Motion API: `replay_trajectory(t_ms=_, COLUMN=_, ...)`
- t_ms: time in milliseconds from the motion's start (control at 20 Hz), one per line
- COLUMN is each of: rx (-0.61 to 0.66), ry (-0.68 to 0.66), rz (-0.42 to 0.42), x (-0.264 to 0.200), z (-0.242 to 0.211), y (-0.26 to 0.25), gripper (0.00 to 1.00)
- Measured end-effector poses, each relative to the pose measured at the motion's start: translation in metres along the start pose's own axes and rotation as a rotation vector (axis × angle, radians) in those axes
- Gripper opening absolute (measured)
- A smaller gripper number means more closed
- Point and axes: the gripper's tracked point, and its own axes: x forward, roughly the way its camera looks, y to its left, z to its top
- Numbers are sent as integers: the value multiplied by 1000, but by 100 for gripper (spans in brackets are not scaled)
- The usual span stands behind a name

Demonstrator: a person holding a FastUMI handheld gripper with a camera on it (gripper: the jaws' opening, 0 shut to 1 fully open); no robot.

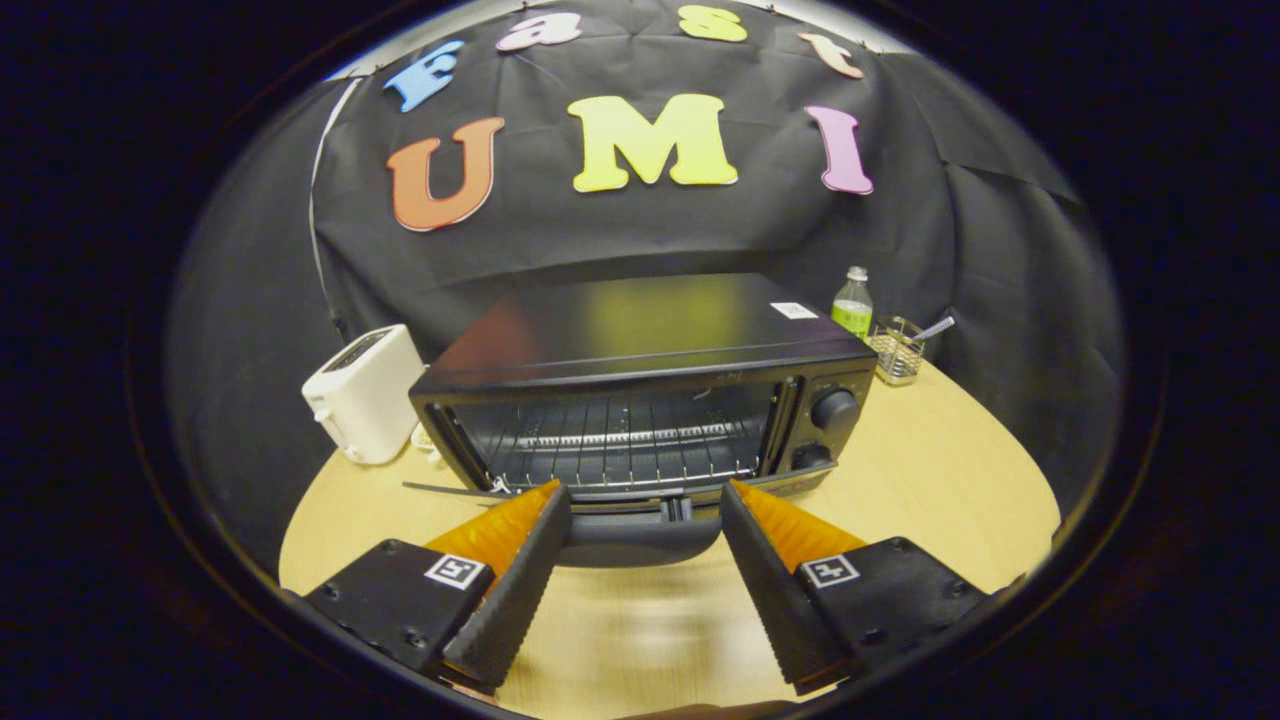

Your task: Open the toaster oven, put the food inside, and close the toaster oven door.

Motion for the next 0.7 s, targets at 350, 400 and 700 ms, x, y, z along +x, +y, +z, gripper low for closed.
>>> replay_trajectory(t_ms=350, rx=-5, ry=188, rz=-6, x=-12, z=-86, y=-5, gripper=98)
replay_trajectory(t_ms=400, rx=2, ry=224, rz=-9, x=-11, z=-101, y=-5, gripper=98)
replay_trajectory(t_ms=700, rx=41, ry=219, rz=14, x=-3, z=-111, y=-6, gripper=97)
